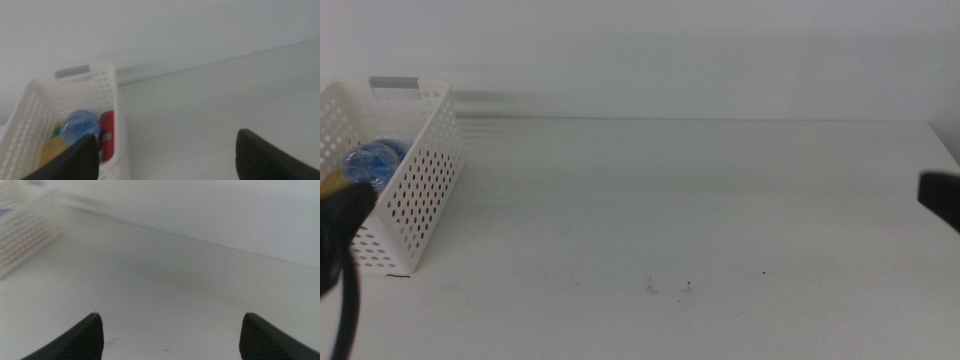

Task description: Use arms to grab the bottles and put them into the dustbin to the left of the table.

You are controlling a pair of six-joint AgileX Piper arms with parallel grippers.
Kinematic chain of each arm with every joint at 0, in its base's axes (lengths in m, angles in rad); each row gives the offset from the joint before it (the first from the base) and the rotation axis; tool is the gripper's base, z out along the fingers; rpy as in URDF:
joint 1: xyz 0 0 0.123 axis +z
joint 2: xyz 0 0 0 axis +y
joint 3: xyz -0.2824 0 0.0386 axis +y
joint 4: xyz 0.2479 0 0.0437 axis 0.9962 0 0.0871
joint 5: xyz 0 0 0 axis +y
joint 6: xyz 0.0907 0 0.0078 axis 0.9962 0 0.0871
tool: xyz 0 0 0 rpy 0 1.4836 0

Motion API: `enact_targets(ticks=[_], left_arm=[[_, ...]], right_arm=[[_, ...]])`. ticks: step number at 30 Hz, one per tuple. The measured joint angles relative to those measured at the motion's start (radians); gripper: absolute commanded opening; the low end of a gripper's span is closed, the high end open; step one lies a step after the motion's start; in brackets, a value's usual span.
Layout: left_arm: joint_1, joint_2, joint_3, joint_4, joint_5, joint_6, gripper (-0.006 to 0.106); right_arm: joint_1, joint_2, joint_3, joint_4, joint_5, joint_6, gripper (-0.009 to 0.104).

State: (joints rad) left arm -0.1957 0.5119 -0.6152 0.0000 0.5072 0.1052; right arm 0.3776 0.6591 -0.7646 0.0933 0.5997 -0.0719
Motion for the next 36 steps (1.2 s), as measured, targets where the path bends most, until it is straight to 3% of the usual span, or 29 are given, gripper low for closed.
enact_targets(ticks=[7, 13, 21, 36], left_arm=[[0.128, -0.277, 0.236, -0.016, -0.026, 0.000, 0.094], [0.173, -0.456, 0.389, -0.016, -0.032, 0.000, 0.094], [0.175, -0.509, 0.502, -0.016, -0.112, 0.000, 0.094], [0.175, -0.509, 0.613, -0.034, -0.279, 0.000, 0.094]], right_arm=[[-0.245, -0.198, 0.347, 0.005, -0.274, 0.000, 0.090], [-0.358, -0.431, 0.556, -0.004, -0.334, 0.000, 0.090], [-0.370, -0.648, 0.715, -0.093, -0.343, 0.001, 0.090], [-0.370, -0.654, 0.761, -0.116, -0.381, 0.002, 0.090]])
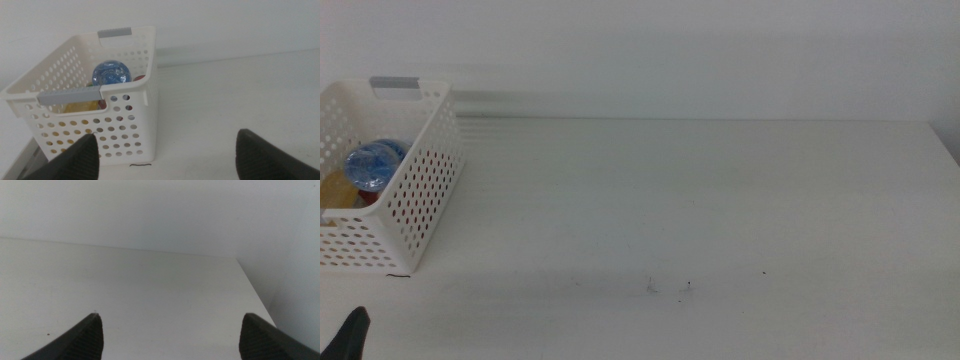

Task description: Use arms to grab the bottles and put them into the dustbin to the left of the table.

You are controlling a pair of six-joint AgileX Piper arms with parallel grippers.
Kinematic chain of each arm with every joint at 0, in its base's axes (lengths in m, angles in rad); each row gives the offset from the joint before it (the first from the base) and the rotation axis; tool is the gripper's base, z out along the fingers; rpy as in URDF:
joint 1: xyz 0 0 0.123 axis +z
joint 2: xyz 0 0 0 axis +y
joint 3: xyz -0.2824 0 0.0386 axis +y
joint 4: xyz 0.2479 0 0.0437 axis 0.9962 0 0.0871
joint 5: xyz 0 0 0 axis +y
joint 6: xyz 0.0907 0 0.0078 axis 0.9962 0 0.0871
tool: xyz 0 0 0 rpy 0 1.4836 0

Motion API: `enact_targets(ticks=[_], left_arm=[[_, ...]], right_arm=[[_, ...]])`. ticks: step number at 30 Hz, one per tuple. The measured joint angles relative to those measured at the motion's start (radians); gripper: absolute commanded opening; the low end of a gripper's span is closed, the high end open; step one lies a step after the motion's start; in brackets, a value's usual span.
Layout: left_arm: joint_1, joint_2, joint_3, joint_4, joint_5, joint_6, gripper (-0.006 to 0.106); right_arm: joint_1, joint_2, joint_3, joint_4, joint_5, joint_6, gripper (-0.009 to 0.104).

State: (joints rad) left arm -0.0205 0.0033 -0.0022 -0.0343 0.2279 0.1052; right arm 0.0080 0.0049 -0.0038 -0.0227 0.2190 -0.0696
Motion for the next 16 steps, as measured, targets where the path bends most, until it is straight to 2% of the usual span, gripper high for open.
enact_targets(ticks=[16], left_arm=[[0.000, 0.000, 0.002, -0.004, -0.010, 0.000, 0.094]], right_arm=[[0.000, 0.000, 0.000, -0.002, -0.004, 0.024, 0.090]])
